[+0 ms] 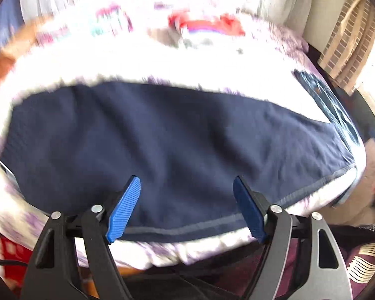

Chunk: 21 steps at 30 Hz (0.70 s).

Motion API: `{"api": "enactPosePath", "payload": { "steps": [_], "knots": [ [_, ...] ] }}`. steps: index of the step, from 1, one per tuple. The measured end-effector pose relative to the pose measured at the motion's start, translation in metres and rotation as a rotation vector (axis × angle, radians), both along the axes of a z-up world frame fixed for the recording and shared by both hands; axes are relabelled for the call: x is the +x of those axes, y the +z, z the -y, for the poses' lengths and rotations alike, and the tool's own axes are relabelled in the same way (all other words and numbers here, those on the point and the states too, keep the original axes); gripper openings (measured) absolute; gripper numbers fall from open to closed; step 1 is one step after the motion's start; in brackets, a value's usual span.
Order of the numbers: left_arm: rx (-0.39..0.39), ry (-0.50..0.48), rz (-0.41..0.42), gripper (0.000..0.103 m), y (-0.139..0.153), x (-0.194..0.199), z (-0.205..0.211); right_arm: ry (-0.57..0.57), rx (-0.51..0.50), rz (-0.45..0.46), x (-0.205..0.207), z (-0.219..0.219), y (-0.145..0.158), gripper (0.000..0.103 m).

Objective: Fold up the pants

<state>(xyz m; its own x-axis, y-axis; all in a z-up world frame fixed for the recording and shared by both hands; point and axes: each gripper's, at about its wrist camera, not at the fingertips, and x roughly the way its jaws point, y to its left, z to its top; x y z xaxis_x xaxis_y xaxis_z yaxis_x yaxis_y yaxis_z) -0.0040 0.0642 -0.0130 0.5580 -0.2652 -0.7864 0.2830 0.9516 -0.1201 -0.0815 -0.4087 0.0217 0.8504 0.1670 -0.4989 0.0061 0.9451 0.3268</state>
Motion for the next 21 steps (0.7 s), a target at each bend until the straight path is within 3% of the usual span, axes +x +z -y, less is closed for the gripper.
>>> {"api": "enactPosePath", "payload": {
  "steps": [1,3,6,8,9,11,12,13,15,17,21],
  "knots": [
    [0.053,0.026,0.058,0.093,0.008,0.001,0.001,0.129,0.043,-0.028,0.030,-0.021,0.006,0.081],
    [0.156,0.059,0.131,0.095,0.009,0.010,0.006,0.319,0.079,-0.083,0.088,-0.074,0.012,0.081],
    [0.200,0.087,0.057,0.095,-0.022,0.033,0.004,0.597,0.109,-0.226,0.177,-0.169,0.004,0.081],
    [0.201,0.116,-0.037,0.095,-0.054,0.042,-0.004,0.713,0.100,-0.335,0.225,-0.228,-0.011,0.081],
    [0.212,0.124,-0.041,0.094,-0.063,0.040,-0.006,0.765,0.095,-0.397,0.246,-0.252,-0.021,0.080],
    [0.268,0.112,0.020,0.095,-0.068,0.024,-0.003,0.839,0.117,-0.543,0.281,-0.290,-0.048,0.078],
    [0.260,0.115,0.023,0.095,-0.068,0.021,-0.005,0.862,0.121,-0.634,0.296,-0.304,-0.064,0.071],
    [0.234,0.120,0.019,0.095,-0.066,0.019,-0.009,0.880,0.119,-0.713,0.303,-0.315,-0.079,0.056],
    [0.192,0.119,0.009,0.095,-0.062,0.022,-0.013,0.942,0.139,-0.838,0.307,-0.330,-0.104,0.047],
    [0.188,0.113,0.007,0.094,-0.061,0.024,-0.013,0.998,0.167,-0.909,0.299,-0.339,-0.120,0.047],
    [0.195,0.095,0.013,0.095,-0.063,0.025,-0.013,0.971,0.246,-0.926,0.302,-0.348,-0.135,0.058]
  ]
}}
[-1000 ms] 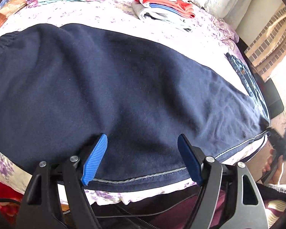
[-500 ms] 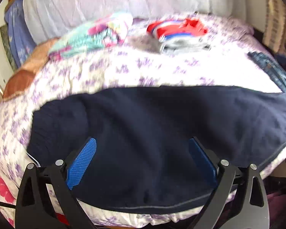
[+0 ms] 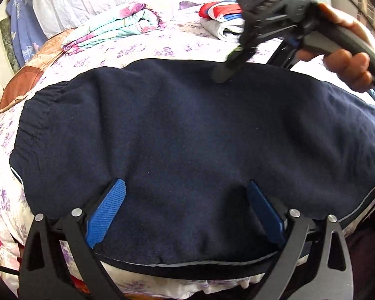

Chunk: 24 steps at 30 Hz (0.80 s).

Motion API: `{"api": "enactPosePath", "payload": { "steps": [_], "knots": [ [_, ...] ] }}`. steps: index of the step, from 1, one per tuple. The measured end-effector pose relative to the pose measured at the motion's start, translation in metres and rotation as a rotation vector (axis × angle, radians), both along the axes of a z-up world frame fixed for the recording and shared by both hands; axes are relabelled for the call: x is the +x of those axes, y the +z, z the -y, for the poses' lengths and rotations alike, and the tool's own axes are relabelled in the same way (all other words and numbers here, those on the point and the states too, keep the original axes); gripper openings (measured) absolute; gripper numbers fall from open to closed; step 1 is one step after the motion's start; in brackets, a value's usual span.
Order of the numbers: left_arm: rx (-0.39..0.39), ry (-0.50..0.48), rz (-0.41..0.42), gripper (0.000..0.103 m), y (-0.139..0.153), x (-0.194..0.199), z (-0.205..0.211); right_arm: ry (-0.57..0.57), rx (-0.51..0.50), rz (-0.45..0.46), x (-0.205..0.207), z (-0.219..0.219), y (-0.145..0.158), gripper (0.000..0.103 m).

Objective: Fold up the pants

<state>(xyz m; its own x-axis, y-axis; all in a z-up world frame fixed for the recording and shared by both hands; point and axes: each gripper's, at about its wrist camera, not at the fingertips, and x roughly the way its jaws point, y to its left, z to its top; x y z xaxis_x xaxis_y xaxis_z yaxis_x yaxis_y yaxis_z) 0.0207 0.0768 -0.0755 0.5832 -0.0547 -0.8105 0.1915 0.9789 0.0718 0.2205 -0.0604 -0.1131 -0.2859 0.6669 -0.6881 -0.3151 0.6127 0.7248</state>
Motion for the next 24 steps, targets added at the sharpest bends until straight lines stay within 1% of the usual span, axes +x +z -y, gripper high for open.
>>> {"api": "enactPosePath", "payload": {
  "steps": [1,2,3,5,6,7,8,9,11,12,15,16,17,18,20,21,22,24],
  "knots": [
    [-0.002,-0.003,-0.001,0.096,0.000,0.000,0.000,-0.028,0.023,0.031,0.002,0.000,0.002,0.058],
    [-0.002,-0.004,-0.001,0.096,0.000,0.000,0.000,-0.074,0.046,0.084,0.006,0.002,0.006,0.056],
    [-0.002,-0.005,0.000,0.096,-0.001,0.000,-0.001,-0.118,0.090,0.118,0.007,0.009,0.012,0.054],
    [0.001,-0.002,0.002,0.097,-0.003,0.000,0.001,-0.212,0.214,0.099,0.011,0.030,0.015,0.048],
    [0.002,-0.002,0.004,0.097,-0.004,0.000,0.001,-0.266,0.266,0.091,0.015,0.044,0.017,0.040],
    [0.001,-0.002,0.005,0.097,-0.004,-0.001,0.001,-0.318,0.308,0.086,0.017,0.058,0.017,0.034],
    [-0.003,-0.001,0.005,0.097,-0.004,0.000,0.000,-0.353,0.336,0.075,0.020,0.068,0.017,0.032],
    [-0.005,-0.001,0.005,0.097,-0.004,-0.001,0.000,-0.362,0.346,0.062,0.021,0.071,0.015,0.031],
    [0.000,-0.001,0.004,0.097,-0.004,-0.001,0.002,-0.355,0.286,0.124,0.020,0.069,0.017,0.029],
    [0.004,0.000,0.005,0.098,-0.005,-0.001,0.003,-0.345,0.235,0.166,0.019,0.064,0.019,0.027],
    [0.011,0.001,0.009,0.098,-0.005,-0.001,0.005,-0.332,0.117,0.203,0.020,0.058,0.016,0.021],
    [0.005,0.002,0.006,0.098,-0.004,-0.006,0.006,-0.321,0.074,0.246,0.019,0.060,0.023,0.019],
    [-0.003,0.005,0.002,0.098,-0.003,-0.006,0.006,-0.340,0.025,0.330,0.018,0.064,0.037,0.021],
    [-0.014,0.012,-0.006,0.098,0.000,-0.005,0.004,-0.370,0.001,0.389,0.024,0.075,0.048,0.025],
    [-0.030,0.027,-0.016,0.098,0.008,-0.006,0.003,-0.444,0.035,0.445,0.023,0.101,0.077,0.025],
    [-0.028,0.038,-0.012,0.098,0.011,-0.005,0.001,-0.454,0.050,0.477,0.016,0.109,0.090,0.031],
    [-0.018,0.052,-0.001,0.098,0.015,-0.004,0.000,-0.439,0.061,0.502,0.003,0.111,0.104,0.040],
    [0.015,0.077,0.036,0.098,0.026,-0.004,0.002,-0.377,0.080,0.514,-0.033,0.107,0.115,0.045]
  ]
}}
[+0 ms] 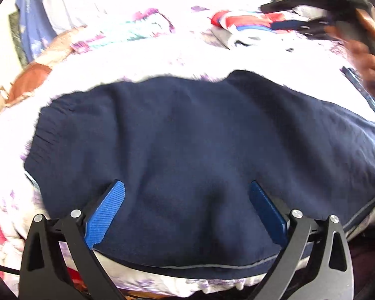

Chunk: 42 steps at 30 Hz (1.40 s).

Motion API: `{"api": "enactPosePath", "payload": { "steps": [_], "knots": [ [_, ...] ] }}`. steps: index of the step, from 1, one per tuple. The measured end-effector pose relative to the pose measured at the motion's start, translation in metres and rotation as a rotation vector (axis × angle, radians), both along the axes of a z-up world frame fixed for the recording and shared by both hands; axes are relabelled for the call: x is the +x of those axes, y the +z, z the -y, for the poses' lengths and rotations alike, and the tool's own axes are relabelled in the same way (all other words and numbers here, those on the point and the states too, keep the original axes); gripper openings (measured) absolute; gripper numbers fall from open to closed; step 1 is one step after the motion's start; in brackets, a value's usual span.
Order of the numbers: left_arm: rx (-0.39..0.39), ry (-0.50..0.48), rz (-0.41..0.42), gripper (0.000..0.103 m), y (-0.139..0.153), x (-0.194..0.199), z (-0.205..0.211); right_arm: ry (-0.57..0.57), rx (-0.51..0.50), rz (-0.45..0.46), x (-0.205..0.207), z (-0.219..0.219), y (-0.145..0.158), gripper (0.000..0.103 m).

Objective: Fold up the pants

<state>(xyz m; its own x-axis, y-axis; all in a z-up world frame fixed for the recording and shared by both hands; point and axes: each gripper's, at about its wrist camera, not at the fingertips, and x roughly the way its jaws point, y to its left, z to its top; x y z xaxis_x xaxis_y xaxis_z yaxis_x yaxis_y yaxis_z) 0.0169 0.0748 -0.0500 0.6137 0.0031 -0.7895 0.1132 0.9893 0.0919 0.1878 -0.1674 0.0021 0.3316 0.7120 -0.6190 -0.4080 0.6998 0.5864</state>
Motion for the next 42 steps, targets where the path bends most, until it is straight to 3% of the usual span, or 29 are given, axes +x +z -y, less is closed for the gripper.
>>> {"api": "enactPosePath", "payload": {
  "steps": [4,7,9,11,13,14,17,20,22,27,29,31,33,35,37,39,42],
  "knots": [
    [0.001,0.031,0.068,0.098,0.018,0.002,0.000,0.019,-0.087,-0.050,-0.070,-0.019,-0.028,0.045],
    [0.014,0.071,0.034,0.098,0.005,0.017,-0.007,-0.058,-0.195,-0.068,-0.095,-0.023,-0.063,0.045],
    [0.027,0.109,-0.039,0.098,-0.014,0.032,-0.016,-0.109,-0.197,-0.143,-0.093,-0.013,-0.094,0.047],
    [0.033,0.101,-0.032,0.099,-0.024,0.035,-0.019,-0.135,-0.118,-0.147,-0.088,0.000,-0.113,0.045],
    [0.059,0.096,-0.012,0.099,-0.026,0.034,-0.016,-0.176,-0.082,-0.121,-0.086,0.016,-0.115,0.027],
    [0.053,0.097,-0.013,0.099,-0.026,0.034,-0.018,-0.200,-0.064,-0.125,-0.087,0.026,-0.115,0.024],
    [0.027,0.084,-0.022,0.099,-0.027,0.030,-0.023,-0.269,-0.079,-0.116,-0.103,0.058,-0.107,0.024],
    [0.030,0.079,-0.028,0.099,-0.023,0.024,-0.030,-0.378,-0.214,-0.003,-0.128,0.096,-0.093,0.028],
    [0.039,0.068,-0.028,0.099,-0.024,0.019,-0.031,-0.458,-0.249,0.005,-0.135,0.126,-0.095,0.029],
    [0.038,0.079,-0.027,0.099,-0.024,0.019,-0.032,-0.562,-0.159,-0.042,-0.152,0.190,-0.109,0.023],
    [0.028,0.097,-0.023,0.099,-0.021,0.017,-0.031,-0.613,-0.191,0.040,-0.179,0.196,-0.089,0.034],
    [-0.024,0.100,-0.012,0.099,-0.012,0.012,-0.031,-0.703,-0.247,0.190,-0.225,0.211,-0.058,0.063],
    [-0.110,0.095,-0.011,0.099,0.000,0.007,-0.034,-0.862,-0.328,0.276,-0.271,0.234,-0.038,0.081],
    [-0.176,0.095,-0.003,0.099,0.012,0.003,-0.035,-1.002,-0.391,0.257,-0.309,0.264,-0.039,0.082],
    [-0.212,0.086,0.005,0.099,0.019,0.002,-0.033,-1.098,-0.379,0.199,-0.338,0.291,-0.057,0.082],
    [-0.241,0.062,0.010,0.099,0.024,0.001,-0.026,-1.097,-0.340,0.139,-0.350,0.303,-0.085,0.073],
    [-0.236,0.020,0.027,0.099,0.028,-0.001,-0.009,-0.983,-0.166,0.111,-0.345,0.294,-0.118,0.063]
  ]
}}
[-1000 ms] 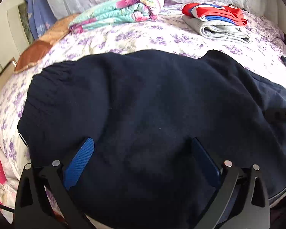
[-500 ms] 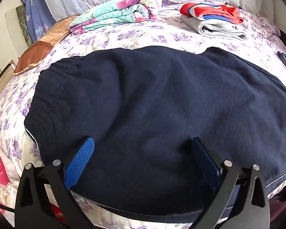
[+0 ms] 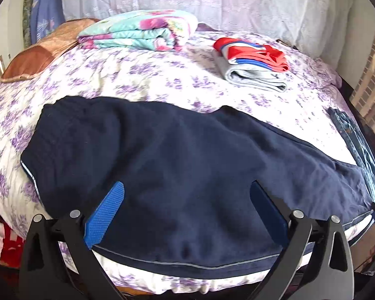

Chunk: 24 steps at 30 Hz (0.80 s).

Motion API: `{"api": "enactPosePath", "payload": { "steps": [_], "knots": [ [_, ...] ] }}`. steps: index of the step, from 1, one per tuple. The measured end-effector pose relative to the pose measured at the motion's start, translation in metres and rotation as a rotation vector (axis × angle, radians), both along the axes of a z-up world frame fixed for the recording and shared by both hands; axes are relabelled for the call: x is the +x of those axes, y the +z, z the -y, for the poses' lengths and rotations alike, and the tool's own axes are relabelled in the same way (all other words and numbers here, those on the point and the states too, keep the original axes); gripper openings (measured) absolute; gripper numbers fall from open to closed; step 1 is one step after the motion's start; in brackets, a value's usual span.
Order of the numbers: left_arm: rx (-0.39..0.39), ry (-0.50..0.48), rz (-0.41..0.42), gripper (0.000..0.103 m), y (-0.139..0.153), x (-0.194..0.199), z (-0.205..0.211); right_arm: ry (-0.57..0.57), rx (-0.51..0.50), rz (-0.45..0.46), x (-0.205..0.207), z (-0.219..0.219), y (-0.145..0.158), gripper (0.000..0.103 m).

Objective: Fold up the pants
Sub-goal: 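Lift the hem with the right gripper and fold it toward the waistband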

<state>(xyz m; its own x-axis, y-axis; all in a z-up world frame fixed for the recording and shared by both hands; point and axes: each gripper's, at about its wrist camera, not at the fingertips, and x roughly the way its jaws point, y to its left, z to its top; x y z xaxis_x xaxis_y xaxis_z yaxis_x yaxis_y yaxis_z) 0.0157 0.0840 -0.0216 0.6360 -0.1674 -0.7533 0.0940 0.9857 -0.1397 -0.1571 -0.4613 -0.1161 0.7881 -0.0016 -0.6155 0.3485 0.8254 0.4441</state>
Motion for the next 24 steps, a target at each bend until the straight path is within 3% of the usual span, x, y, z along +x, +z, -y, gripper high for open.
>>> {"api": "enactPosePath", "payload": {
  "steps": [3,5,6,7,9,12,14,17,19,21,24],
  "knots": [
    [-0.009,-0.031,-0.009,0.099,0.000,-0.002,0.008,0.033,-0.040,0.052,0.020,-0.024,-0.008,0.065],
    [0.001,-0.032,-0.014,0.099,-0.001,-0.005,0.010,0.053,0.023,0.086,0.033,-0.030,-0.008,0.065],
    [0.000,-0.031,-0.016,0.099,-0.002,-0.007,0.009,0.068,0.054,0.104,0.040,-0.030,-0.009,0.058],
    [-0.002,-0.027,-0.018,0.099,-0.002,-0.009,0.006,0.084,0.077,0.095,0.050,-0.032,-0.008,0.023],
    [-0.008,-0.003,-0.017,0.099,-0.002,-0.013,-0.004,0.085,0.072,0.086,0.062,-0.039,0.003,0.018],
    [-0.043,0.047,-0.006,0.099,0.001,-0.020,-0.028,0.175,-0.146,0.107,0.080,-0.088,0.058,0.017],
    [-0.058,0.080,0.005,0.099,0.004,-0.025,-0.043,0.298,-0.300,0.132,0.096,-0.137,0.095,0.017],
    [-0.072,0.124,0.024,0.099,0.007,-0.031,-0.062,0.533,-0.417,0.150,0.119,-0.223,0.120,0.017],
    [-0.081,0.151,0.029,0.099,0.006,-0.039,-0.074,0.691,-0.450,0.123,0.133,-0.282,0.109,0.018],
    [-0.082,0.178,0.033,0.099,0.004,-0.046,-0.086,0.856,-0.463,0.043,0.147,-0.334,0.079,0.022],
    [-0.096,0.214,0.007,0.099,-0.006,-0.053,-0.104,0.960,-0.558,-0.124,0.157,-0.381,0.017,0.042]
  ]
}}
